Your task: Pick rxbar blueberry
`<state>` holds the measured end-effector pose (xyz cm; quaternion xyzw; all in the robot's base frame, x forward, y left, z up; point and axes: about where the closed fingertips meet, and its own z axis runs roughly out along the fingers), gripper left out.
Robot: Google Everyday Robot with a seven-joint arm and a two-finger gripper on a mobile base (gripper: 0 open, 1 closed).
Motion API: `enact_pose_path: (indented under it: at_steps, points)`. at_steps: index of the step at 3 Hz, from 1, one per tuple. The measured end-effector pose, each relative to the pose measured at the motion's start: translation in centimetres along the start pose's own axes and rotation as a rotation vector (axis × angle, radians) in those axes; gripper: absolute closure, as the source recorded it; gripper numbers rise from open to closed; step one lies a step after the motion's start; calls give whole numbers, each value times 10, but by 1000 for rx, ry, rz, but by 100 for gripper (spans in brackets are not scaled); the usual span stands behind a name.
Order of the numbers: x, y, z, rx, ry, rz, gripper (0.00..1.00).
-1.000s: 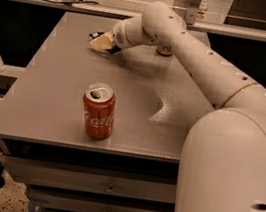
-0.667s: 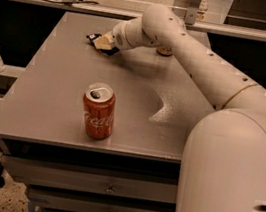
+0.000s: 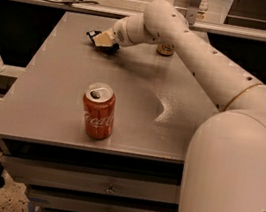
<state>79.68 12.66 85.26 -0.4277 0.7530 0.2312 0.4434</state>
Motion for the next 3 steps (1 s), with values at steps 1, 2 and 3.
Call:
enact_pose_path:
  at_steps: [1, 2, 3]
  points:
    - [-22, -1, -19, 14, -33, -41, 100]
    - [-47, 3, -57, 29, -91, -75, 100]
    - [-49, 3, -61, 32, -95, -78, 100]
